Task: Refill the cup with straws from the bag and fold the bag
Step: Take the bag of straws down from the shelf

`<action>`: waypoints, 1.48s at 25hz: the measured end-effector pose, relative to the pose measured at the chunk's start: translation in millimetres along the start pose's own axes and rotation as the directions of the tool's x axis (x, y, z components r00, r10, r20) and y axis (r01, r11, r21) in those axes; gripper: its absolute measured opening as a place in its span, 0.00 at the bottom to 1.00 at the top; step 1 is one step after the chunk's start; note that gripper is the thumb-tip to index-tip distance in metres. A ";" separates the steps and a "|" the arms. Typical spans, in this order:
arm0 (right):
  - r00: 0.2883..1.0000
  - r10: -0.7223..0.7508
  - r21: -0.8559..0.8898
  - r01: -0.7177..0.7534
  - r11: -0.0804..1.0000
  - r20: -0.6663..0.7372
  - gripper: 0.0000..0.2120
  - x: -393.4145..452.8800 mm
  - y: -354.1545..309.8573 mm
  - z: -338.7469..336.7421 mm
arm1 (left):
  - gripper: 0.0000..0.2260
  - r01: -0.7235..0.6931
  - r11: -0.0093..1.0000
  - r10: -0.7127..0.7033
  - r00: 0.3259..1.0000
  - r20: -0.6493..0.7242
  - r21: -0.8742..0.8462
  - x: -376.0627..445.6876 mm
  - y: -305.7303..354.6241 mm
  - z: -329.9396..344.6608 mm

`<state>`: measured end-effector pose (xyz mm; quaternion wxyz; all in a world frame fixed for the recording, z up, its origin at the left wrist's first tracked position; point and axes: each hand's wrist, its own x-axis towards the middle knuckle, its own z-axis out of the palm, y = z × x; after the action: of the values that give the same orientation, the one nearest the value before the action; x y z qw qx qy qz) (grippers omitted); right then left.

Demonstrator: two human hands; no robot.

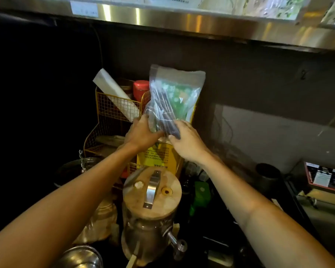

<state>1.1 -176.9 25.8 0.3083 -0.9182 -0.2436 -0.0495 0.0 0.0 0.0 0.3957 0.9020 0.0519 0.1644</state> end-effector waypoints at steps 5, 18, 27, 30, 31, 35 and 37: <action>0.990 0.104 0.001 -0.105 0.994 -0.099 0.38 21.0 1.5 26.3 | 0.32 0.009 0.993 -0.026 0.988 -0.151 -0.116 2.7 -2.6 7.6; 0.922 0.140 0.225 -0.060 0.973 -0.361 0.33 -1.2 -9.3 14.7 | 0.12 -0.063 0.930 0.004 0.987 -0.163 -0.363 -25.9 18.4 -21.2; 0.924 0.016 0.232 0.079 0.969 -0.382 0.21 -116.8 3.9 -38.3 | 0.27 0.008 0.707 0.024 0.999 0.035 -0.707 -108.2 71.8 -23.9; 0.926 0.073 0.253 0.024 0.967 -0.370 0.25 -165.3 23.9 -54.0 | 0.15 -0.043 0.697 0.079 0.997 0.018 -0.716 -140.8 96.4 2.3; 0.921 0.097 0.263 0.006 0.965 -0.377 0.27 -181.1 32.7 -57.9 | 0.17 -0.047 0.673 0.089 0.996 0.018 -0.738 -150.7 102.8 15.8; 0.892 0.242 0.385 -0.085 0.919 -0.383 0.37 -239.2 73.0 -67.9 | 0.22 -0.020 0.597 0.136 0.988 0.078 -0.802 -190.5 123.2 73.3; 0.880 0.309 0.480 -0.110 0.870 -0.359 0.38 -265.6 93.1 -71.2 | 0.24 0.015 0.606 0.162 0.976 0.142 -0.795 -208.0 126.9 99.1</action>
<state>-182.9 -394.0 -31.3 0.5592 -0.8110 -0.0715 -0.1564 -166.8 -202.1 -23.1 0.7493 0.6471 -0.1033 0.0951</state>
